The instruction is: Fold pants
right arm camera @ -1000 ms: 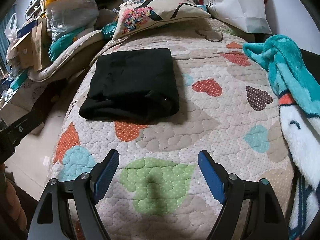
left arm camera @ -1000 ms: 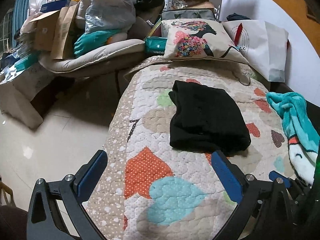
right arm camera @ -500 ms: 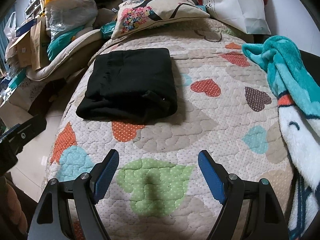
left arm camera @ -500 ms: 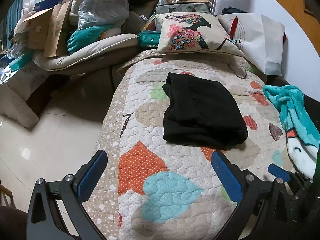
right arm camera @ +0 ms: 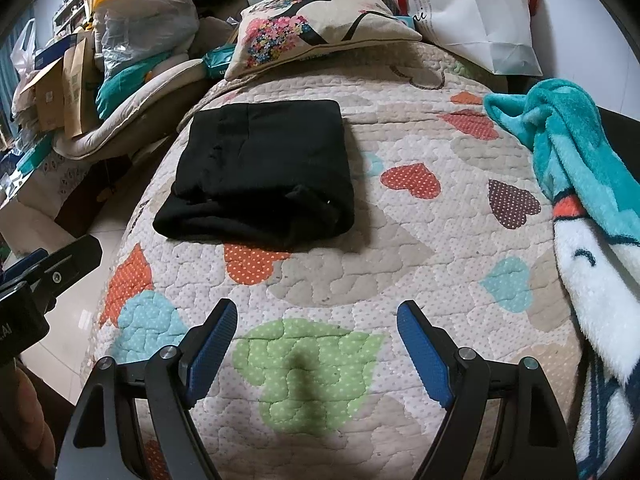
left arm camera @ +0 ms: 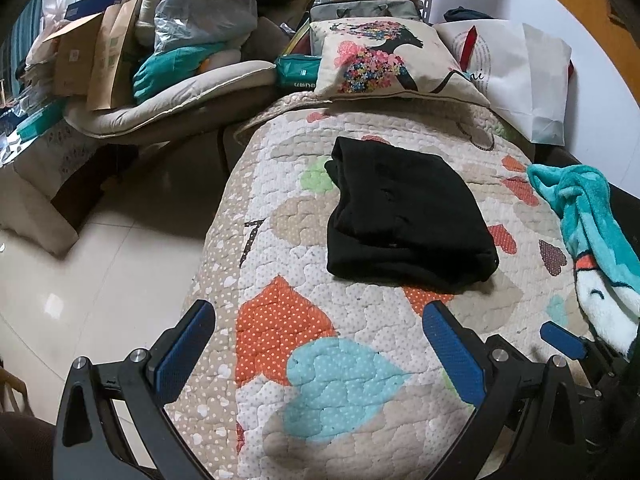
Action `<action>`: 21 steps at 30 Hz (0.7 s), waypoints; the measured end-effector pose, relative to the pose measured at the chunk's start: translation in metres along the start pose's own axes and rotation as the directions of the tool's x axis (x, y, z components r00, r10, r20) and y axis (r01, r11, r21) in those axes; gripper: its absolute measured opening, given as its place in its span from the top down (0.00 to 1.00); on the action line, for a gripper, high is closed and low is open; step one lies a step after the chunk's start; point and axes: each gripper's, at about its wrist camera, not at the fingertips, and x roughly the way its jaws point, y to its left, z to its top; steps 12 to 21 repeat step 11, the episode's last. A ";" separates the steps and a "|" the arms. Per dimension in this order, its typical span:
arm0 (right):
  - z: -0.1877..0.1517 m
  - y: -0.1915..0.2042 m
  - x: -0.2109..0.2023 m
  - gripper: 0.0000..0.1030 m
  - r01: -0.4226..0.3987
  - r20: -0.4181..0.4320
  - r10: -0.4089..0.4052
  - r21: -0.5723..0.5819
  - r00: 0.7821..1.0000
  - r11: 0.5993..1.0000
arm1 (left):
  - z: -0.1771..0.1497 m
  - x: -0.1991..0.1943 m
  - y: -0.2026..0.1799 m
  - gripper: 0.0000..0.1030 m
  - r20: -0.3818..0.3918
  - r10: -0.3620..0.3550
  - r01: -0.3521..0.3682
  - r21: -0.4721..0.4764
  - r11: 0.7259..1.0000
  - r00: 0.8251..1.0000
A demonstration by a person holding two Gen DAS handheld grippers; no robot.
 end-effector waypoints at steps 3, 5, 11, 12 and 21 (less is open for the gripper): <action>0.000 0.000 0.001 0.16 0.001 -0.003 -0.001 -0.004 1.000 1.000 | -0.001 0.003 0.000 0.00 -0.014 -0.006 0.006 0.003 1.000 1.000; -0.001 0.000 0.002 0.16 0.001 -0.004 -0.001 -0.005 1.000 1.000 | -0.002 0.007 0.001 0.00 -0.032 -0.021 0.021 -0.004 1.000 0.999; -0.001 -0.002 0.006 0.15 0.011 -0.020 -0.011 -0.001 1.000 1.000 | -0.005 0.017 -0.002 0.00 -0.059 -0.024 0.025 0.014 1.000 0.998; -0.001 -0.002 0.006 0.15 0.011 -0.020 -0.011 -0.001 1.000 1.000 | -0.005 0.017 -0.002 0.00 -0.059 -0.024 0.025 0.014 1.000 0.998; -0.001 -0.002 0.006 0.15 0.011 -0.020 -0.011 -0.001 1.000 1.000 | -0.005 0.017 -0.002 0.00 -0.059 -0.024 0.025 0.014 1.000 0.998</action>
